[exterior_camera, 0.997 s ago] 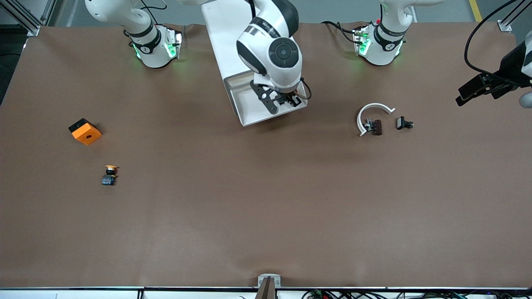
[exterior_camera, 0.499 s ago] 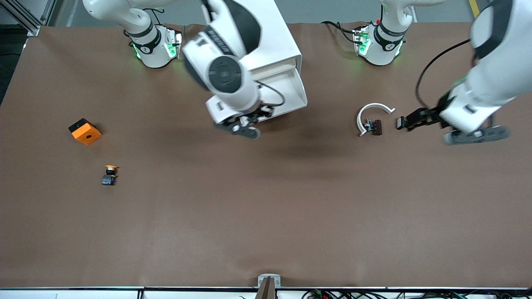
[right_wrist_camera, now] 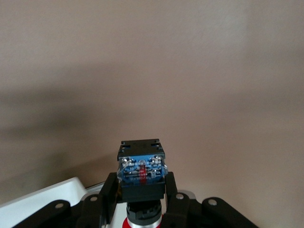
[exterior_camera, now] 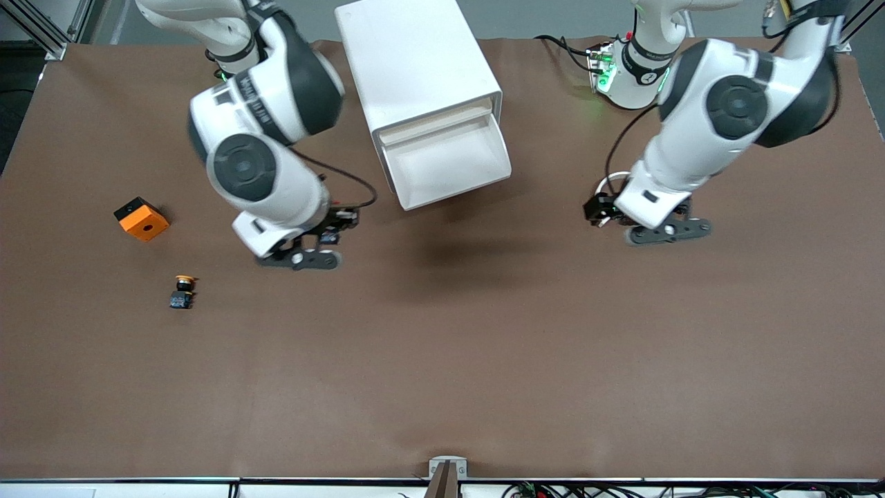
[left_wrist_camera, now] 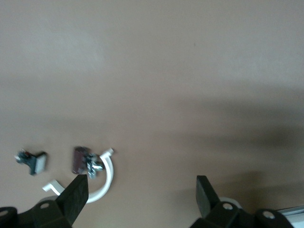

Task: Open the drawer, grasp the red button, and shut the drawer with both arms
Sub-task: 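Lift the red button out with the right gripper while the left gripper approaches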

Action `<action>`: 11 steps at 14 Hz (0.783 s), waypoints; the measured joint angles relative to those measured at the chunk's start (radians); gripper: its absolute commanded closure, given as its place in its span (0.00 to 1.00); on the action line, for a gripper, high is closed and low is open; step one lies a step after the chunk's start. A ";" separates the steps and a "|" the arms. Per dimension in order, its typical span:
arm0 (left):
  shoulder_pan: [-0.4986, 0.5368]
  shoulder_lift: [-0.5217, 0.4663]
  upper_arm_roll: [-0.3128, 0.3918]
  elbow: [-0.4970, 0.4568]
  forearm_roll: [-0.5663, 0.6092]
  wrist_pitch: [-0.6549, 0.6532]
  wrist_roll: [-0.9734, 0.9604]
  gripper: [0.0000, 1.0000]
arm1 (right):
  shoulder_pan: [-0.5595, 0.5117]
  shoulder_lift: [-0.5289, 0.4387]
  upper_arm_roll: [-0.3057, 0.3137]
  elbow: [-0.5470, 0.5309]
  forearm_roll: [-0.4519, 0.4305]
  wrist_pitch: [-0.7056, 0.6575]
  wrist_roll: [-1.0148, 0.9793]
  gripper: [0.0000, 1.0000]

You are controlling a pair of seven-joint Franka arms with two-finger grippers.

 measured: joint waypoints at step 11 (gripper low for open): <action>-0.048 0.233 -0.106 -0.013 0.000 0.010 -0.242 0.00 | -0.268 -0.192 -0.002 -0.610 -0.093 0.514 -0.213 1.00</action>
